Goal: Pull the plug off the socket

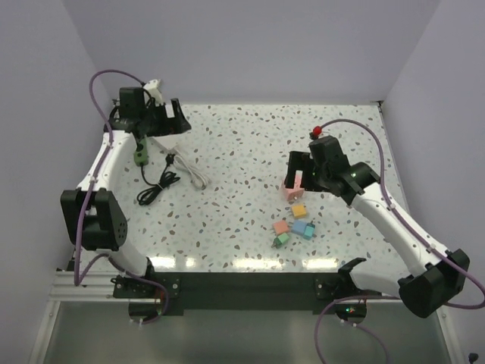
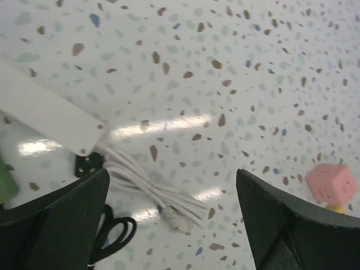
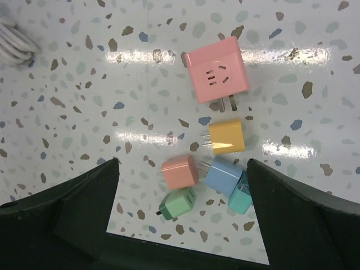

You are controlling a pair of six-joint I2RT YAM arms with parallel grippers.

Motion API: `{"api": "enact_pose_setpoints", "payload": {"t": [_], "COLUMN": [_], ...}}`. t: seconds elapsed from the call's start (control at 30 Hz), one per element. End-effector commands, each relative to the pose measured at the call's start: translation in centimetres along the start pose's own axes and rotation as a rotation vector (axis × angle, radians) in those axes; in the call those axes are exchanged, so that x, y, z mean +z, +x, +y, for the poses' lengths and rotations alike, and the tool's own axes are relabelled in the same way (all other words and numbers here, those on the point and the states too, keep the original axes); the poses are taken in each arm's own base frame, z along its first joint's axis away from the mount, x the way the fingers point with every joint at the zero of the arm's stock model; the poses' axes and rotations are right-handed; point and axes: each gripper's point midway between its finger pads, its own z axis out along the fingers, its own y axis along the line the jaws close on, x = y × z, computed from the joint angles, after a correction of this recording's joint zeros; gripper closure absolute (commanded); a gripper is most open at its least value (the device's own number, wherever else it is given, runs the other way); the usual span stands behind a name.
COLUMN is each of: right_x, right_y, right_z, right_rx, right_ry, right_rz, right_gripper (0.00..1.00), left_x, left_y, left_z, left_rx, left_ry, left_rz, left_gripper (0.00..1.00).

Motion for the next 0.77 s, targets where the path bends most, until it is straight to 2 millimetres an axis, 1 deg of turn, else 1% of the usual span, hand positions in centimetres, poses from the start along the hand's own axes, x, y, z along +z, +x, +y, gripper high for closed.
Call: {"api": "enact_pose_setpoints", "payload": {"t": [0.0,0.03,0.07,0.1,0.13,0.17,0.2,0.23,0.27,0.3,0.33,0.37,0.4,0.43,0.5,0.53,0.6,0.67,0.73], "right_x": [-2.7,-3.2,-4.2,-4.8,-5.3,-6.5,-7.1,-7.5,-8.0,-8.9,-9.3,-8.9,-9.4,-9.3,-8.8,-8.8,-8.5,-8.8,-9.3], "right_y": [-1.8,-2.0,-2.7,-3.0,-3.0,-3.5,-3.7,-3.7,-3.6,-3.7,-4.0,-3.3,-3.2,-3.2,-2.3,-2.0,-1.5,-1.2,-2.0], "right_z": [0.3,0.2,0.5,0.4,-0.1,0.0,0.0,0.1,0.0,0.0,0.4,0.2,0.2,0.3,0.0,-0.1,-0.4,-0.9,-2.0], "right_rx": [-0.027,-0.037,-0.043,-0.052,-0.057,-0.058,-0.071,-0.075,-0.077,-0.087,-0.095,-0.106,-0.104,-0.104,-0.102,-0.100,-0.107,-0.098,-0.053], "right_ry": [-0.018,-0.016,-0.031,-0.032,-0.016,-0.032,-0.041,-0.055,-0.062,-0.084,-0.114,-0.120,-0.139,-0.147,-0.142,-0.138,-0.130,-0.124,-0.070], "right_rz": [-0.043,-0.049,-0.077,-0.092,-0.099,-0.130,-0.144,-0.156,-0.164,-0.190,-0.221,-0.214,-0.234,-0.246,-0.216,-0.208,-0.190,-0.206,-0.262], "right_gripper": [0.01,0.01,0.01,0.01,0.01,0.01,0.01,0.01,0.01,0.01,0.01,0.01,0.01,0.01,0.01,0.01,0.01,0.01,0.01], "left_x": [-1.5,-2.7,-2.6,-3.0,-4.3,-4.5,-5.2,-6.4,-6.8,-7.3,-8.1,-8.5,-8.9,-9.6,-10.1,-10.6,-11.0,-11.8,-12.5], "left_y": [2.3,2.5,4.4,5.2,5.4,7.0,7.5,8.3,8.4,8.4,9.0,9.1,9.3,9.3,9.7,9.5,9.7,9.5,9.4], "left_z": [-6.3,-7.5,-7.6,-7.9,-8.7,-8.8,-9.1,-9.3,-9.5,-9.5,-9.1,-9.1,-9.2,-9.3,-9.4,-9.6,-9.5,-9.6,-9.7], "left_rx": [0.031,0.043,0.033,0.026,0.021,0.014,0.017,0.027,0.046,0.056,0.060,0.067,0.071,0.076,0.077,0.086,0.090,0.108,0.129], "left_ry": [0.237,0.261,0.281,0.299,0.321,0.346,0.355,0.357,0.365,0.363,0.342,0.340,0.342,0.345,0.352,0.355,0.348,0.346,0.346], "left_rz": [-0.007,-0.027,-0.004,0.006,-0.012,0.008,0.007,-0.010,-0.043,-0.072,-0.101,-0.116,-0.123,-0.140,-0.141,-0.156,-0.165,-0.193,-0.215], "left_gripper": [0.00,0.00,0.00,0.00,0.00,0.00,0.00,0.00,0.00,0.00,0.00,0.00,0.00,0.00,0.00,0.00,0.00,0.00,0.00]}}
